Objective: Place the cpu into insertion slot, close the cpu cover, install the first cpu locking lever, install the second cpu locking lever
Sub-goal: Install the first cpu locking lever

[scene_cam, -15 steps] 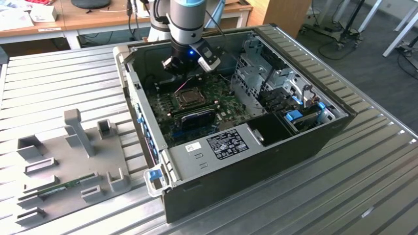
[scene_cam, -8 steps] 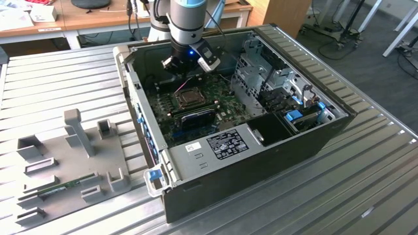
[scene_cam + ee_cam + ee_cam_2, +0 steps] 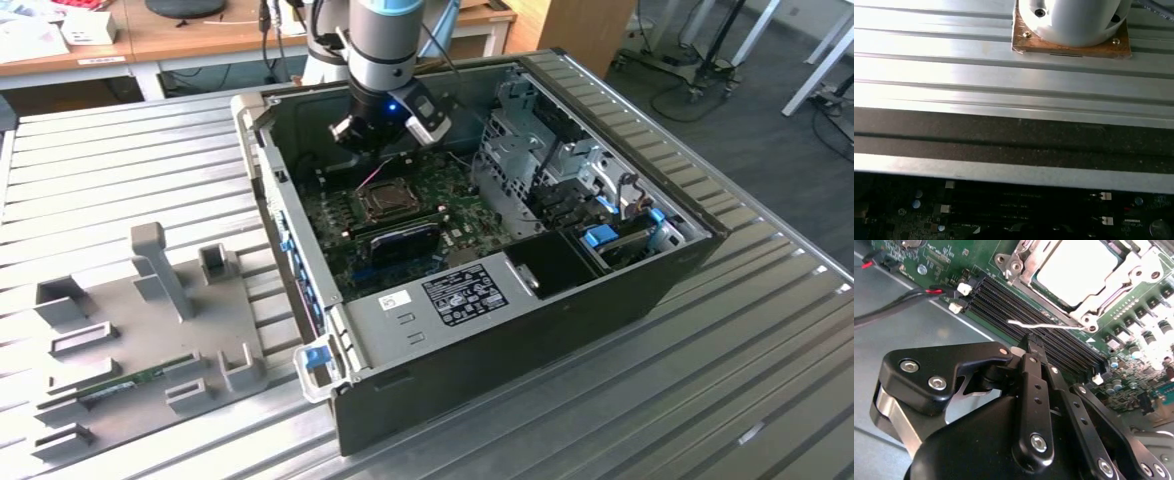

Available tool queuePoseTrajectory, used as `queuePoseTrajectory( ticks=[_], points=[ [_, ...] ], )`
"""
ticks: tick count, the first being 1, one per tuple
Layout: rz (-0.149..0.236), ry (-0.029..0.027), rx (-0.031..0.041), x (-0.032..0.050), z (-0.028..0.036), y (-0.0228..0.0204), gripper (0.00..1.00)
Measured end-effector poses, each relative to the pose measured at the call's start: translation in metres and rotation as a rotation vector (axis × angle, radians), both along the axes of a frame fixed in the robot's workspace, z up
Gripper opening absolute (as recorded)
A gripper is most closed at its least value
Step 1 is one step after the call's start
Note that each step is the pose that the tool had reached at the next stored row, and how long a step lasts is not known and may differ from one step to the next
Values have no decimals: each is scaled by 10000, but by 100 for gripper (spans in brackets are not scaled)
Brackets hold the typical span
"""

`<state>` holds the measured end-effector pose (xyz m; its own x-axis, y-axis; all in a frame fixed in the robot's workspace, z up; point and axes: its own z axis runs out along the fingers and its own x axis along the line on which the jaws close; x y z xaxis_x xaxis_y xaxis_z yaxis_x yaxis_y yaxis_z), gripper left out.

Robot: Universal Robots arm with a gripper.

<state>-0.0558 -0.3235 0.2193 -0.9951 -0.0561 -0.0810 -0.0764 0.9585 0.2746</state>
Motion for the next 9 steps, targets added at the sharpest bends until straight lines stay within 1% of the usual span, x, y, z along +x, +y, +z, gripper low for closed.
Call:
queuePoseTrajectory(
  ticks=[2, 3, 4, 5, 6, 7, 9],
  points=[
    [219, -7, 2, 0, 0, 0, 10],
    [463, -13, 3, 0, 0, 0, 10],
    [584, -16, 2, 0, 0, 0, 10],
    [832, -24, 2, 0, 0, 0, 10],
    [944, -28, 3, 0, 0, 0, 10],
    [1159, -45, 16, 0, -1, 0, 10],
    [1323, -69, 42, 0, -1, 0, 10]
  ],
)
